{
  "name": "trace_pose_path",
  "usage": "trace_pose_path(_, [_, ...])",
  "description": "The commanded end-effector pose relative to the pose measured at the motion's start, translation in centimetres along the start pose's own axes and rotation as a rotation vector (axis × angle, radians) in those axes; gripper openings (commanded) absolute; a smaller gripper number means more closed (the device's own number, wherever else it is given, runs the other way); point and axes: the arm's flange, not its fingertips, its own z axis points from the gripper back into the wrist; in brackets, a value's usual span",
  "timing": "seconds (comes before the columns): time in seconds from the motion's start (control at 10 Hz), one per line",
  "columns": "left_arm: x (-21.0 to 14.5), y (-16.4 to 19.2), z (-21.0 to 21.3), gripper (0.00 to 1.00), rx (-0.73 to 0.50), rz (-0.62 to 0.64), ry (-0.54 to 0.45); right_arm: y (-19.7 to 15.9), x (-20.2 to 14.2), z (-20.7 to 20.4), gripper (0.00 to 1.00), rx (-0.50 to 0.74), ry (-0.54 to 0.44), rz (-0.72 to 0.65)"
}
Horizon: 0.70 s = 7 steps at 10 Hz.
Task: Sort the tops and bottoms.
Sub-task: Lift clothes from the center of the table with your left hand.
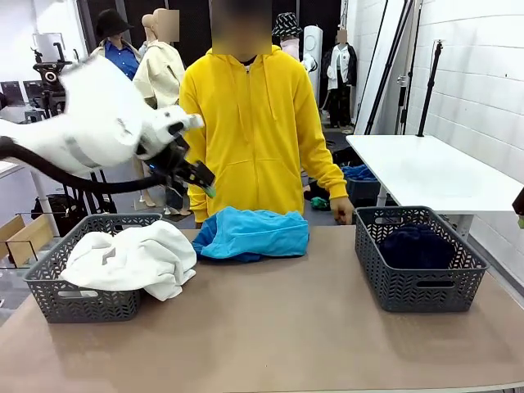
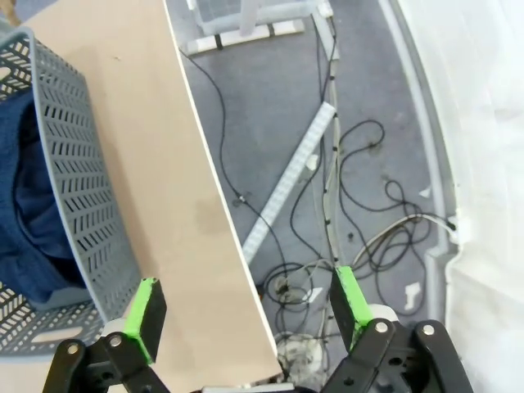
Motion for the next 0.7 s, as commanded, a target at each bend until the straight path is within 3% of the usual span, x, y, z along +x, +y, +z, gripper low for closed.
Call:
trace_pose_path(0.0, [5.7,-0.1,-4.8,1.0,0.05,-0.015,0.076,0.1,0.0,0.0,1.0,-0.01,0.004,0.012])
trace_pose_path(0.3, [8.5,-1.0,-11.6,1.0,0.16,0.003,0.116,0.1,0.0,0.0,1.0,-0.01,0.004,0.012])
trace_pose_path(0.6, [9.8,-1.7,-16.1,1.0,0.174,0.003,0.157,0.1,0.0,0.0,1.0,-0.01,0.004,0.012])
